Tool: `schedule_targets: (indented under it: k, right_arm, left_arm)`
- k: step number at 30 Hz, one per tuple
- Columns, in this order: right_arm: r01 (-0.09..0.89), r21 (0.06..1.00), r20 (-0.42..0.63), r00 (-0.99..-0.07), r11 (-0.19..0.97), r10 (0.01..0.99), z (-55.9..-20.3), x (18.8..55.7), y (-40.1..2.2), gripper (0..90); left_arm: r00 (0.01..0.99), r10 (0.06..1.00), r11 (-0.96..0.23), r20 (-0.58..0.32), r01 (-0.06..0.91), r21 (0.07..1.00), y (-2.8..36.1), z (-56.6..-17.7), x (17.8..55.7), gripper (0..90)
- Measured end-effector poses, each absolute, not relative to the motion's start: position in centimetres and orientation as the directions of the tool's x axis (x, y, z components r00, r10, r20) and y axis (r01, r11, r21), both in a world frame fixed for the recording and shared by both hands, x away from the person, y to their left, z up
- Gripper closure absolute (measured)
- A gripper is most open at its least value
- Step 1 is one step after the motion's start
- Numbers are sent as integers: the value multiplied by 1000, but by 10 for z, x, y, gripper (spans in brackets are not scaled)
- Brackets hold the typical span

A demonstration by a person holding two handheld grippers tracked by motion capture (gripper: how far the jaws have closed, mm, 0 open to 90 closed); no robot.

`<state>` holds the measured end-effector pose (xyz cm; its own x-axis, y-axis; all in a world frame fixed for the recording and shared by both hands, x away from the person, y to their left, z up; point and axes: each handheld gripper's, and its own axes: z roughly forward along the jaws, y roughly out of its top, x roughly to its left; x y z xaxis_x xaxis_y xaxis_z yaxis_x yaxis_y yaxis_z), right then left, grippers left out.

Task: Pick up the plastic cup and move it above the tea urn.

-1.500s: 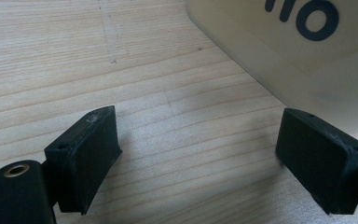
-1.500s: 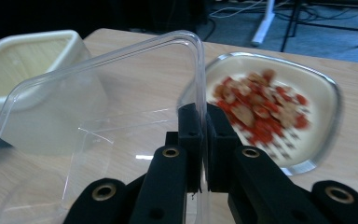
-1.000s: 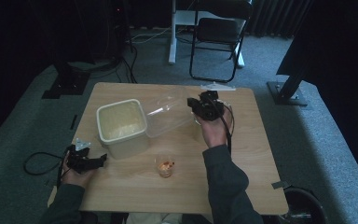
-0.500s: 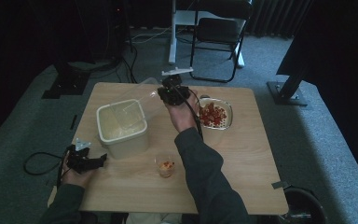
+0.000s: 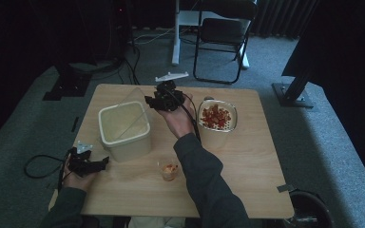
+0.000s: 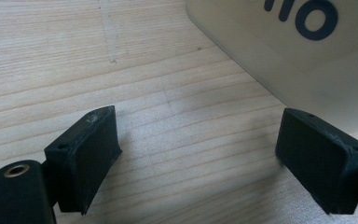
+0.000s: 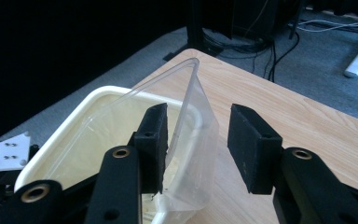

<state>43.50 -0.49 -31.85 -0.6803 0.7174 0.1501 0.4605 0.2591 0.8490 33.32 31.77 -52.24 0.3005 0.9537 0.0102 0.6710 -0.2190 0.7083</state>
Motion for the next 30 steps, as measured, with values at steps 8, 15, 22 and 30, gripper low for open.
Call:
schedule_targets:
  k: [8,15,22,30]
  right_arm:
    - [427,876,157,-688,222,708,-313,426,-26,525]
    - [412,873,122,-701,260,703,-317,421,-28,522]
    - [408,869,109,-712,282,694,-339,408,-45,518]
    - [406,873,113,-706,269,699,-364,382,-84,489]
  left_arm:
    - [301,954,-219,10,671,708,318,-522,333,135]
    - [300,954,-219,11,670,709,318,-522,333,136]
    - [300,954,-218,11,670,709,318,-523,333,136]
    - [298,954,-217,10,670,709,317,-523,333,136]
